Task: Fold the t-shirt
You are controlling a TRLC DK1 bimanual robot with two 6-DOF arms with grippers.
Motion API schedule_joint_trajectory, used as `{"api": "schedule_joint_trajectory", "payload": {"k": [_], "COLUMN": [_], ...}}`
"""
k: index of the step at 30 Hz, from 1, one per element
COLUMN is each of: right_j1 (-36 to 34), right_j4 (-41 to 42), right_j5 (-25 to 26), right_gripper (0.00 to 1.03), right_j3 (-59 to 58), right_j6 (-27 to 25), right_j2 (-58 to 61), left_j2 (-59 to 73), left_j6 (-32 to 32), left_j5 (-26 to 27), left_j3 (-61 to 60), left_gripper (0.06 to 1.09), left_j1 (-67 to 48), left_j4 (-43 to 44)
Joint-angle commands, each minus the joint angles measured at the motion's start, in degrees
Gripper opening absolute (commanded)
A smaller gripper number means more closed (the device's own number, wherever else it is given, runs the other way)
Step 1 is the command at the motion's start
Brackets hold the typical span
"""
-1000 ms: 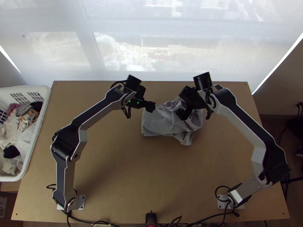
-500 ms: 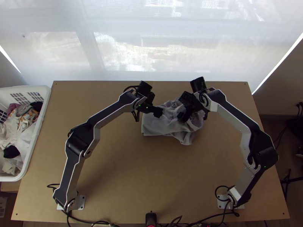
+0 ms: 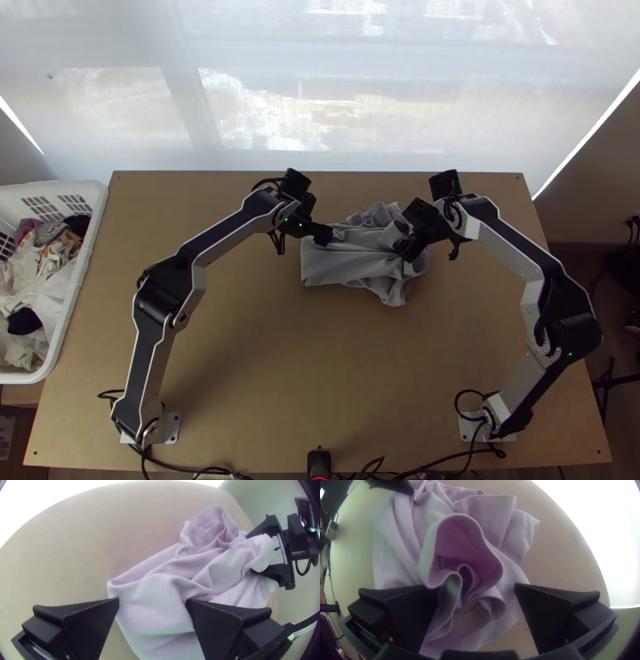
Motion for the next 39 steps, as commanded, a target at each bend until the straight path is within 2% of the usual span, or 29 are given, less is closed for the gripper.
{"api": "schedule_joint_trajectory", "payload": {"k": [1, 6, 16, 20, 24, 31, 39], "right_j1": [0.13, 2.94, 10.15, 16.13, 19.2, 20.34, 18.85], "right_j4": [0.18, 0.27, -2.9, -2.81, -2.1, -0.61, 2.47], "right_j5": [0.06, 0.06, 0.15, 0.15, 0.15, 0.15, 0.24], "right_gripper": [0.98, 0.98, 0.98, 0.98, 0.98, 0.98, 0.98], "right_j3": [-2.64, -1.67, 3.25, 2.46, 3.08, 4.66, 3.34], "right_j6": [3.19, 5.3, 5.39, 3.54, 2.84, 1.52, 0.47], "right_j2": [-5.12, -9.86, -14.08, -11.45, -7.14, 1.47, 7.54], "left_j2": [-3.79, -5.46, -14.34, -21.81, -29.1, -39.21, -45.27], "left_j6": [-0.21, -0.13, 0.05, 1.72, 4.71, 7.7, 8.05], "left_j5": [-0.43, -1.3, -1.74, -2.53, -4.47, -6.49, -7.54], "left_j3": [-1.64, -1.82, -3.14, -6.21, -10.78, -17.37, -22.91], "left_gripper": [1.04, 1.04, 1.04, 1.04, 1.04, 1.04, 1.04], "left_j1": [2.57, 3.54, 3.8, 5.12, 6.88, 9.69, 11.89], "left_j4": [-0.06, -0.06, -1.2, -1.73, -1.64, -1.64, -1.73]}}
